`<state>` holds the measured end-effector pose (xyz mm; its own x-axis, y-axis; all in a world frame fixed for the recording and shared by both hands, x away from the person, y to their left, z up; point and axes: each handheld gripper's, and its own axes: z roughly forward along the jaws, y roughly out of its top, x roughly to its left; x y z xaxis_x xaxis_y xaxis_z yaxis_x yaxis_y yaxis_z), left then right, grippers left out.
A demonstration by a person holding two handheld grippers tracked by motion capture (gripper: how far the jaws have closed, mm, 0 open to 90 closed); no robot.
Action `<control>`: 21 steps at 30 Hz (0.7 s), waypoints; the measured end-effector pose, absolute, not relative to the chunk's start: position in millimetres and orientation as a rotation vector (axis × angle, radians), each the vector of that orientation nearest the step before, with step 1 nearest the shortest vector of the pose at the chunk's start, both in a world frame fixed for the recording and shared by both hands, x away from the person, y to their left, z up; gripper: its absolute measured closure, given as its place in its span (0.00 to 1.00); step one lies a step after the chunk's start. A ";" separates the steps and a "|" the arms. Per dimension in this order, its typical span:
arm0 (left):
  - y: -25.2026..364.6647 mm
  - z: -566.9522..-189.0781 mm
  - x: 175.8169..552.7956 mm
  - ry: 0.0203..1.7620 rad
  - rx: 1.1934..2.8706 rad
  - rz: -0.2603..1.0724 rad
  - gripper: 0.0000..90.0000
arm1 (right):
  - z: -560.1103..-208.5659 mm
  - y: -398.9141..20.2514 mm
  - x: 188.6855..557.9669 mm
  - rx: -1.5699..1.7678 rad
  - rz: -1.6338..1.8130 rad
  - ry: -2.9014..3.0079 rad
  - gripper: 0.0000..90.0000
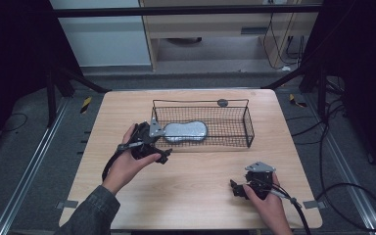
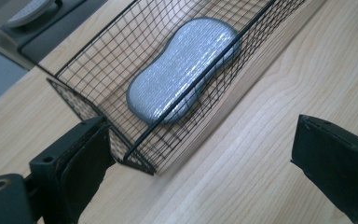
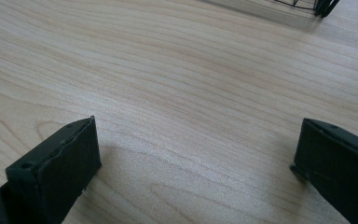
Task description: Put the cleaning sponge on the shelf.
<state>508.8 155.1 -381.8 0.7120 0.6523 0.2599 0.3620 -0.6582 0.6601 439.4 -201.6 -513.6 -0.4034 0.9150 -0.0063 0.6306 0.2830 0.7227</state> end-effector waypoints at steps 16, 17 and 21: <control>206.1 -425.3 503.5 0.969 2.303 0.601 0.05 | -513.6 -201.6 439.4 1.389 0.907 2.136 0.00; 208.6 -428.3 503.7 0.982 2.297 0.599 0.05 | -513.6 -201.6 439.4 1.388 0.907 2.135 0.00; 226.1 -449.8 505.6 1.067 2.280 0.576 0.06 | -513.6 -201.6 439.4 1.388 0.907 2.135 0.00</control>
